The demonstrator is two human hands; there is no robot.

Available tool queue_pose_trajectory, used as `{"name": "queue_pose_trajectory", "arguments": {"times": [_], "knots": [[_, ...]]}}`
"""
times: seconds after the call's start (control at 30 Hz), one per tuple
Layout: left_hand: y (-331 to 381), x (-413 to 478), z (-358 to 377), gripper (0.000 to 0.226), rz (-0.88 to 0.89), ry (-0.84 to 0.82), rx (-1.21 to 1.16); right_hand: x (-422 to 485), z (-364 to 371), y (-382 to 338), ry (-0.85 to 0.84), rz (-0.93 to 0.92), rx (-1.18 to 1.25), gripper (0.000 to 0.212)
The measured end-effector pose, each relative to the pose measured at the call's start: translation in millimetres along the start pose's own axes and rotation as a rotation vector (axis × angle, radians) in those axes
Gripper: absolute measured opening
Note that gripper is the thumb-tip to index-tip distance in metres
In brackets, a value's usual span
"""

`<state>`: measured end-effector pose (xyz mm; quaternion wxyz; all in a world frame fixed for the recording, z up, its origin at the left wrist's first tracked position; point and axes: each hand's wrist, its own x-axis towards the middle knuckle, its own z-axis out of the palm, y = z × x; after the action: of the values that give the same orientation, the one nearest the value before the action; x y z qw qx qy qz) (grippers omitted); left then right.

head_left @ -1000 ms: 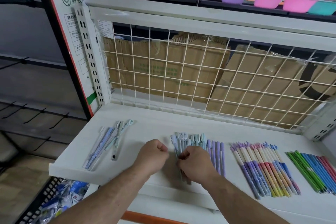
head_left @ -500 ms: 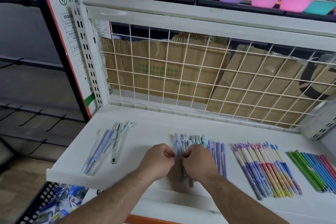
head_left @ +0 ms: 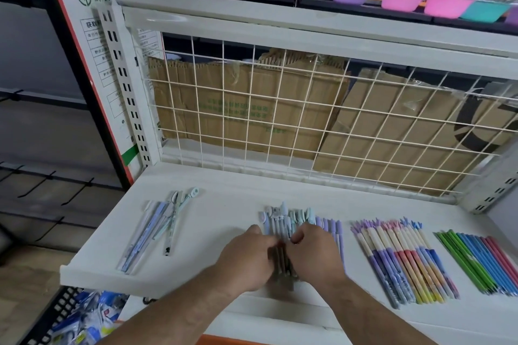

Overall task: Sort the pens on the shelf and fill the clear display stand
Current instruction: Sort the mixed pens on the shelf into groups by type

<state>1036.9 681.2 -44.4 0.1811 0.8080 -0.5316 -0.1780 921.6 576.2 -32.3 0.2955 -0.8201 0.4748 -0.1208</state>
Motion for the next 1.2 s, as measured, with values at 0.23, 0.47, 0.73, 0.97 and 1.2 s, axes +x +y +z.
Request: {"name": "queue_pose_trajectory", "arguments": {"times": [0.23, 0.47, 0.73, 0.97, 1.2], "knots": [[-4, 5, 1, 0.019, 0.031, 0.114, 0.109, -1, -1, -1, -0.043, 0.002, -0.008, 0.015], [-14, 1, 2, 0.014, -0.043, 0.16, 0.141, -5, 6, -6, -0.099, -0.043, 0.008, 0.007], [-15, -3, 2, 0.014, -0.013, 0.152, 0.155, 1, 8, -11, -0.118, -0.028, -0.1, 0.005], [-8, -1, 5, 0.012, 0.022, 0.127, 0.11, 0, 9, -7, -0.128, -0.055, -0.081, 0.013], [-4, 2, 7, 0.015, 0.025, 0.172, 0.11, -7, -6, -7, -0.238, -0.11, -0.124, 0.032]]}}
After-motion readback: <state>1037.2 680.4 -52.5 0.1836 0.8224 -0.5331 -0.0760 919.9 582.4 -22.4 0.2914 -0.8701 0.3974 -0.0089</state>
